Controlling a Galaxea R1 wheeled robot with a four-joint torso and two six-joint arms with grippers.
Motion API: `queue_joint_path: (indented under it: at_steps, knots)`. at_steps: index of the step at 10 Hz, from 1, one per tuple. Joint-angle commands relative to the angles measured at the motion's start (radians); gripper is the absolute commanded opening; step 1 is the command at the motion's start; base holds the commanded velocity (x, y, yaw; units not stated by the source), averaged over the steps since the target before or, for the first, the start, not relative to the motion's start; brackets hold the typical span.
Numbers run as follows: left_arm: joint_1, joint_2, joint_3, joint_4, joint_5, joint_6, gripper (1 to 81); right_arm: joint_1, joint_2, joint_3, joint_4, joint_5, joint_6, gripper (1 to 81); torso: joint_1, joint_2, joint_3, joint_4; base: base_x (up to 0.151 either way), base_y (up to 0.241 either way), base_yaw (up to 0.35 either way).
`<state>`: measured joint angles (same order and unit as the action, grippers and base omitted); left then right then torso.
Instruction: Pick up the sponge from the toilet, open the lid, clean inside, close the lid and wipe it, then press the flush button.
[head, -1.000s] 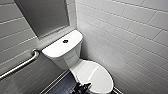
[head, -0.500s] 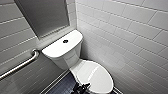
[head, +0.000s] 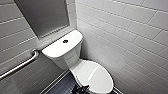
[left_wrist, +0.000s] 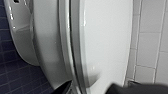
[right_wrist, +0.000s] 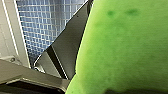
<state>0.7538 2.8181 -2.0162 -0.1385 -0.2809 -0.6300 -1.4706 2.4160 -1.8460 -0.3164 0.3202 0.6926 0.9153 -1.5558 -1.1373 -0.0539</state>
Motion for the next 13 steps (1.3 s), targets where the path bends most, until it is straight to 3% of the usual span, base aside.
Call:
queue_joint_path:
  at_steps: [1, 13]
  knots:
    - [-0.092, 0.011, 0.013, 0.007, 0.032, 0.001, 81.1, -0.001, -0.038, 0.015, -0.027, -0.055, -0.001, 1.0, 0.000, 0.000, 0.000, 0.000, 0.000, 0.000, 0.000]
    - [-0.099, 0.052, -0.032, 0.007, 0.025, 0.000, 81.1, -0.008, -0.025, 0.010, -0.026, -0.055, -0.001, 1.0, 0.000, 0.000, 0.000, 0.000, 0.000, 0.000, 0.000]
